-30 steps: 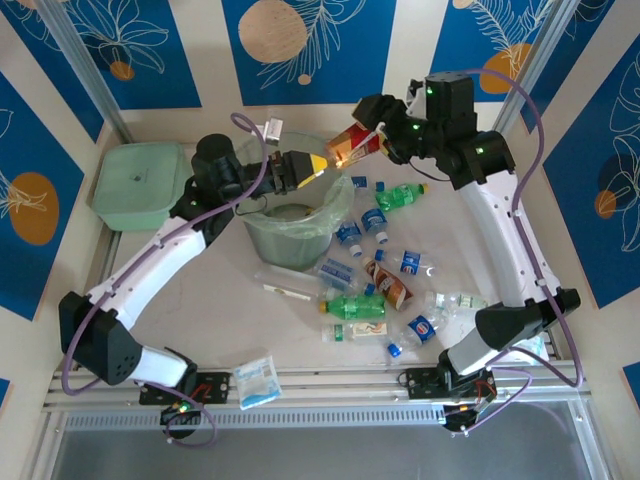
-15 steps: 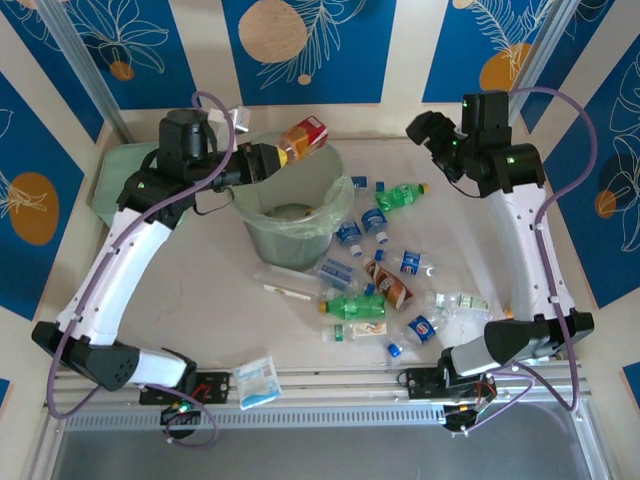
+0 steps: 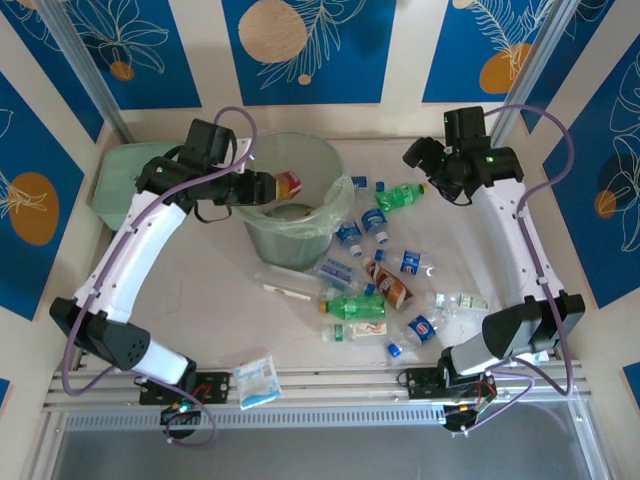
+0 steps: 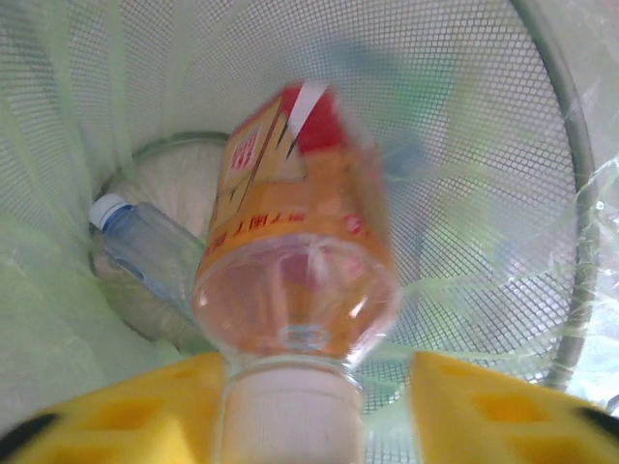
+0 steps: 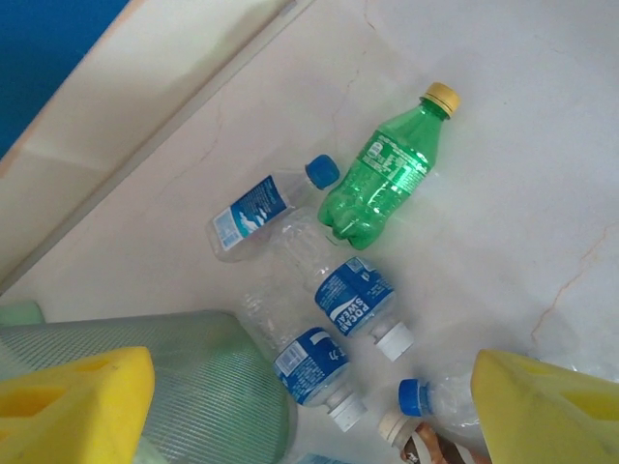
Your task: Put the plastic bottles in the bin
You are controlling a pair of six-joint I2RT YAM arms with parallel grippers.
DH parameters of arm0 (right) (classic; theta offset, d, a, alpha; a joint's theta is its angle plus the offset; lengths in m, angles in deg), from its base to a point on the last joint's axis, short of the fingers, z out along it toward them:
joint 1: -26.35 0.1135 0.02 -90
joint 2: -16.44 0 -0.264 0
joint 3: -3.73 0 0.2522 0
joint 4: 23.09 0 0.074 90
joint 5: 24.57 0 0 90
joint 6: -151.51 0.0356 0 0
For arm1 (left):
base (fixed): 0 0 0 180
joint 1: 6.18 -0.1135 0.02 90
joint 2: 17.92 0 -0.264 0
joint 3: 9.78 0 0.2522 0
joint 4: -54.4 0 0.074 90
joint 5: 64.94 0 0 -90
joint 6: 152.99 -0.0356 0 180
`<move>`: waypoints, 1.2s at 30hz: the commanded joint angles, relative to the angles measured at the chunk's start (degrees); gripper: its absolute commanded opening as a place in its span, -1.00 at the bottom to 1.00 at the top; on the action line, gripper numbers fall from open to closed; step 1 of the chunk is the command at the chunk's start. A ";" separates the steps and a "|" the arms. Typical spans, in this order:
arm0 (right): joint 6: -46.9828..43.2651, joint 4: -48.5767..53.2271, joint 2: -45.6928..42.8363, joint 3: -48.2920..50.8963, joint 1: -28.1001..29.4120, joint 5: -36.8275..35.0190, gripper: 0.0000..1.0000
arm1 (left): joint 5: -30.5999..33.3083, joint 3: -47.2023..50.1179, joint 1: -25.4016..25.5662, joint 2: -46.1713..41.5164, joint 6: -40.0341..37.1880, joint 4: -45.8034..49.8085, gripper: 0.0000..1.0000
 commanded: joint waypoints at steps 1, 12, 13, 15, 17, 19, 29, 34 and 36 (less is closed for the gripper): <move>-1.52 0.98 2.65 -0.20 0.34 -2.08 0.72 | 0.42 0.71 -0.33 -1.71 -0.39 -0.65 0.47; -1.31 2.99 17.42 -5.47 -0.94 -6.26 0.90 | -6.41 5.12 0.63 -8.64 3.90 -15.48 0.73; -0.72 3.36 19.24 -6.29 -1.43 -5.52 0.90 | -7.02 6.58 0.81 -9.64 4.34 -17.44 0.73; 0.41 4.45 23.65 -8.81 -2.09 -4.56 0.90 | -8.40 10.59 1.24 -12.42 5.70 -22.46 0.73; 1.34 5.56 27.64 -11.72 -2.03 -5.33 0.91 | -10.05 14.37 1.53 -14.88 7.19 -27.04 0.73; 2.15 5.90 30.88 -14.11 -1.94 -5.79 0.91 | -11.38 17.29 1.78 -16.67 8.56 -30.09 0.73; 6.78 8.50 45.17 -23.71 -3.76 -1.77 0.88 | -12.90 22.48 2.32 -19.38 10.58 -32.45 0.73; 7.98 9.43 49.36 -26.78 -4.19 -0.95 0.87 | -13.59 22.66 2.34 -19.14 10.58 -32.62 0.73; 8.26 9.64 50.83 -27.94 -4.55 -0.27 0.86 | -13.75 22.53 2.32 -19.04 10.49 -32.53 0.73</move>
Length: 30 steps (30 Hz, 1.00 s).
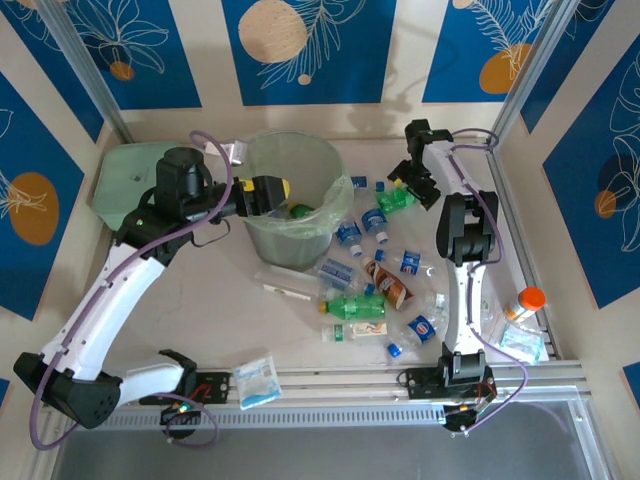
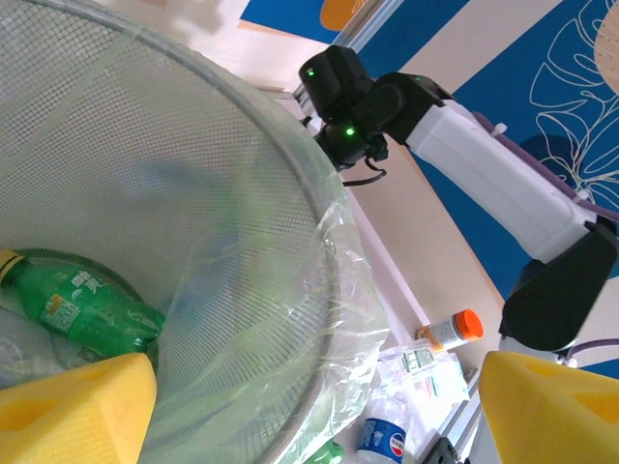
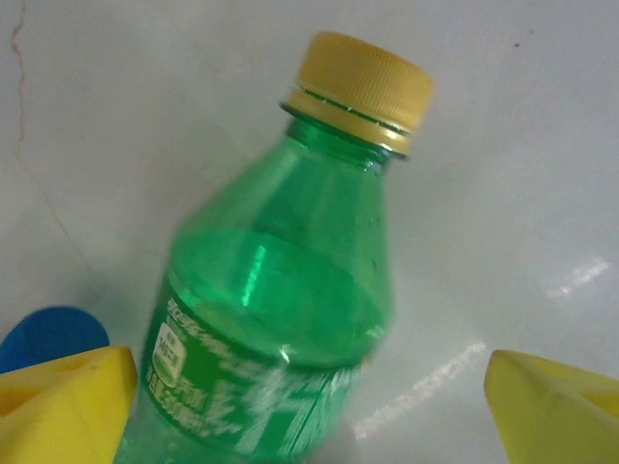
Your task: Put the plastic bottles in the bin
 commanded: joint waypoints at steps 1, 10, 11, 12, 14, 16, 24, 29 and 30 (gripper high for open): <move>2.16 2.57 2.33 -2.64 -0.55 2.19 0.84 | -1.90 0.22 0.41 -0.69 0.43 -1.62 0.73; 2.30 1.57 6.05 -4.41 -1.43 5.07 0.79 | -1.94 0.31 0.41 -0.47 0.09 -1.40 0.73; 2.37 1.60 6.26 -4.41 -1.54 5.08 0.79 | -2.03 0.30 0.41 -0.35 0.13 -1.39 0.73; 2.34 1.54 6.40 -4.37 -1.61 5.09 0.77 | -2.04 0.22 0.41 -0.24 0.10 -1.37 0.73; 2.35 1.46 6.63 -4.25 -1.77 5.06 0.72 | -2.03 0.13 0.41 -0.25 0.16 -1.38 0.73; 2.14 1.33 6.72 -3.99 -1.96 5.07 0.67 | -2.11 -0.11 0.41 -0.26 0.09 -1.25 0.73; 1.07 -0.30 4.57 -1.52 -2.23 4.43 0.42 | -1.72 -0.13 0.41 -0.26 -0.04 -0.97 0.73; 0.17 -1.83 2.28 0.21 -2.23 3.53 0.29 | -1.56 -0.22 0.41 -0.44 -0.25 -0.57 0.73; -0.07 -1.90 2.01 0.30 -2.25 3.40 0.28 | -1.46 -0.22 0.41 -0.43 -0.21 -0.48 0.73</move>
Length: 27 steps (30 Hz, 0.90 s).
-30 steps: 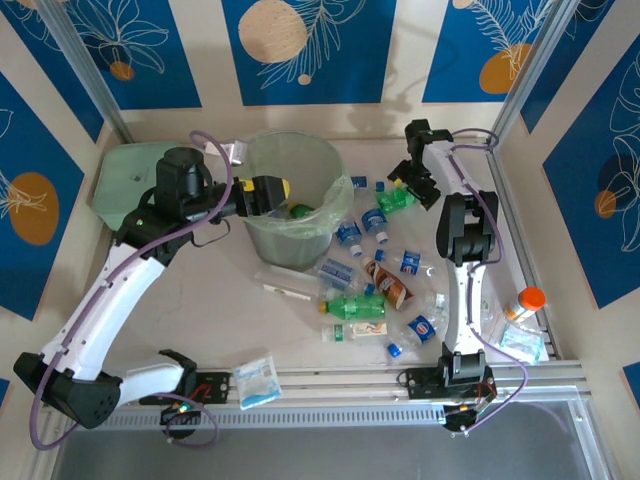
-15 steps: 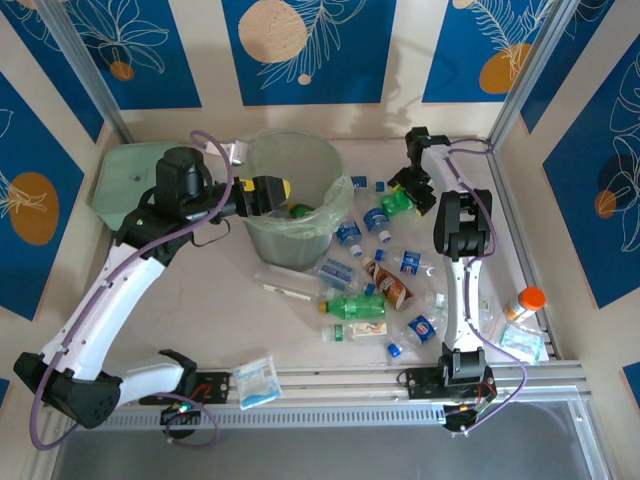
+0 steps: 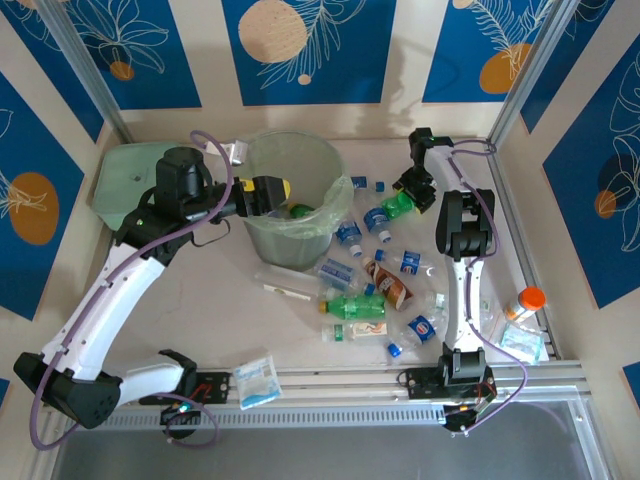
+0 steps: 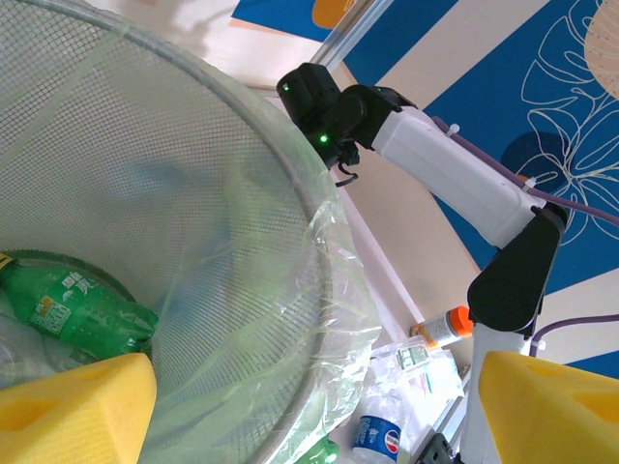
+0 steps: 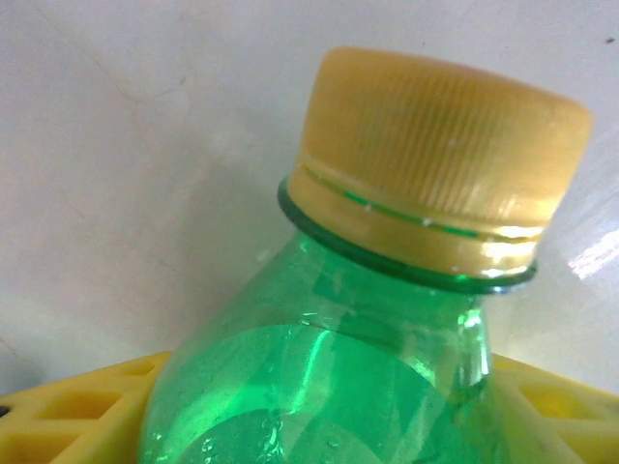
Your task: Put the plastic bottles in the bin
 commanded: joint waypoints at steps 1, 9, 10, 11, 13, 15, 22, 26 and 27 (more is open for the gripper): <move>-0.71 0.03 -3.26 1.01 -0.25 -0.80 0.27 | -0.64 -0.25 0.41 -0.45 -0.14 -0.37 0.73; -2.12 -3.92 -13.10 8.57 0.29 -2.23 0.17 | -0.06 -1.26 0.41 -0.23 -0.62 -0.11 0.74; -2.27 -4.82 -15.27 10.45 0.27 -2.51 0.16 | -0.05 -1.39 0.41 -0.23 -0.57 -0.14 0.74; -2.32 -5.87 -17.86 12.57 0.25 -2.52 0.16 | -0.13 -1.56 0.41 -0.24 -0.52 -0.27 0.75; -2.44 -7.50 -22.70 16.43 0.24 -2.64 0.15 | -0.34 -1.95 0.41 -0.17 -0.29 -0.43 0.77; -2.60 -8.92 -27.59 19.84 0.38 -2.60 0.15 | -0.70 -2.11 0.41 -0.24 0.24 -0.69 0.80; -2.89 -12.33 -46.32 28.51 2.80 -0.98 0.14 | -6.31 0.31 0.41 -1.42 4.80 -8.54 0.99; -2.41 -11.74 -54.22 27.20 5.84 -0.33 0.14 | -9.07 0.24 0.50 -0.65 6.32 -11.32 0.99; -2.34 -11.60 -55.56 26.46 6.94 -0.18 0.14 | -9.67 0.12 0.58 -0.37 6.42 -11.64 0.99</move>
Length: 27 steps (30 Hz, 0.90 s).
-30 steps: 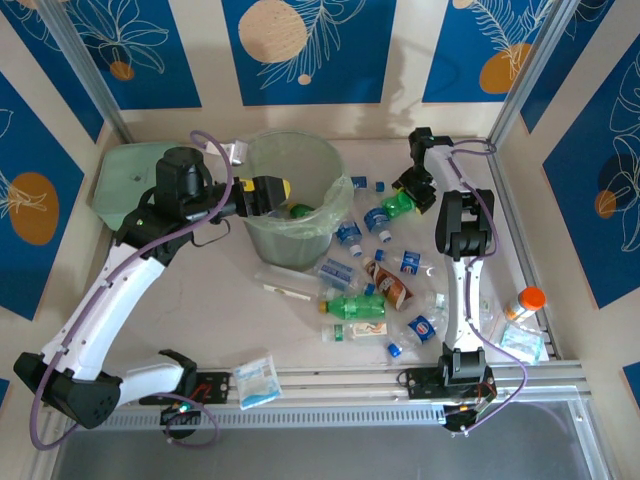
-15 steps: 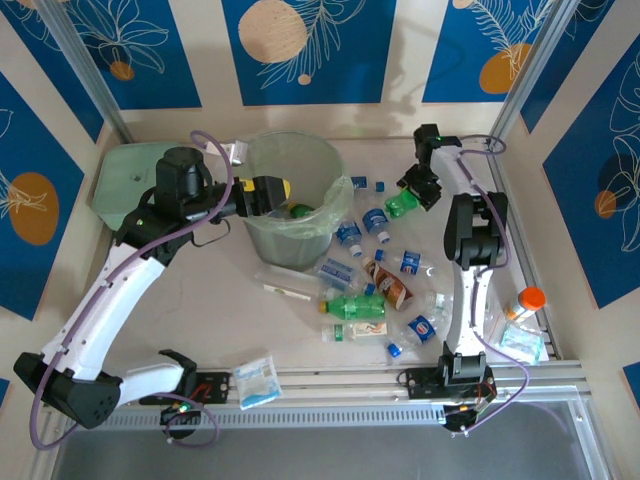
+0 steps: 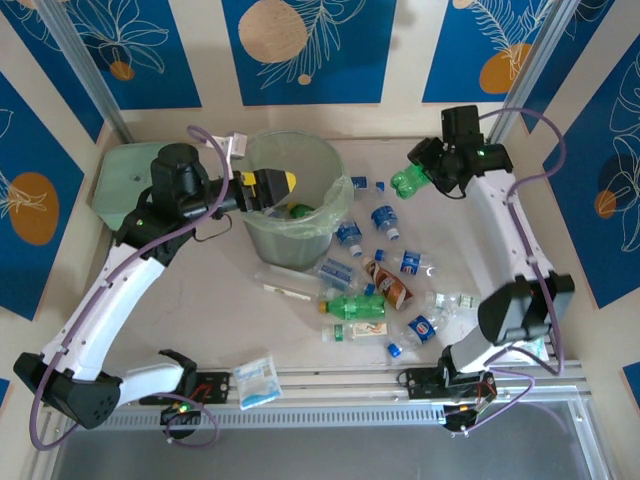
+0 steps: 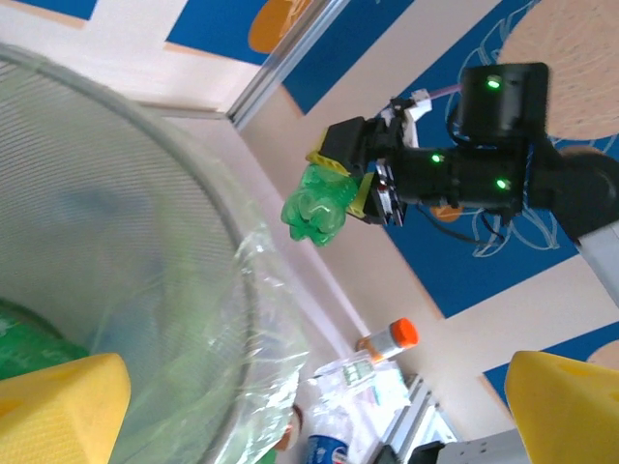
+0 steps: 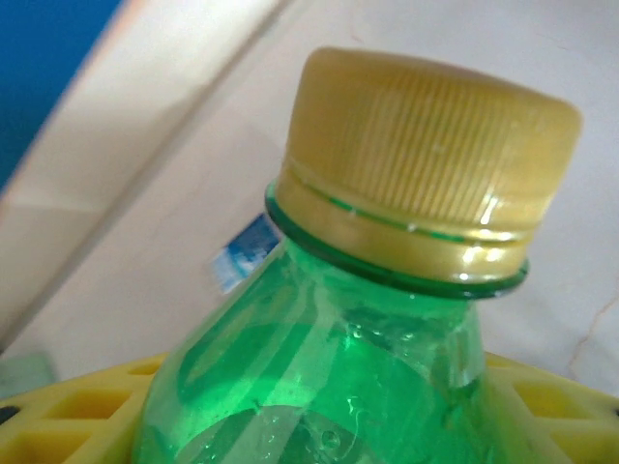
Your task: Put the plastic bottles in the bin
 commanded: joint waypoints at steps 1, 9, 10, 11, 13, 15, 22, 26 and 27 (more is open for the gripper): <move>0.01 -0.47 -5.09 -2.24 3.26 1.26 0.14 | -4.55 0.06 0.63 0.20 2.10 -4.85 0.99; 0.73 -4.12 -7.32 -9.49 14.10 4.28 0.16 | -10.43 -0.17 2.49 4.80 6.31 -11.88 0.99; 0.87 -4.99 -6.62 -9.95 15.15 5.86 0.16 | -10.97 -0.57 2.93 5.55 6.54 -12.50 0.99; 1.34 -5.23 -6.03 -10.31 15.81 6.87 0.16 | -11.30 -0.80 3.49 6.14 6.81 -13.29 0.99; 2.12 -6.75 -5.00 -10.33 16.98 9.05 0.16 | -11.69 -0.99 4.37 7.03 7.36 -15.37 0.99; 2.91 -8.33 -4.29 -10.12 18.31 11.10 0.16 | -11.97 -1.08 4.83 7.89 8.01 -16.93 0.99; 5.07 -11.92 -2.89 -10.09 21.55 15.50 0.16 | -13.24 -0.23 5.20 9.93 10.47 -20.87 0.99; 5.46 -11.92 -1.49 -11.18 22.27 17.09 0.17 | -13.64 0.57 5.28 9.96 11.07 -22.18 0.99; 5.58 -11.92 -1.14 -11.39 22.38 17.47 0.17 | -13.77 0.67 5.29 9.99 11.37 -22.56 0.99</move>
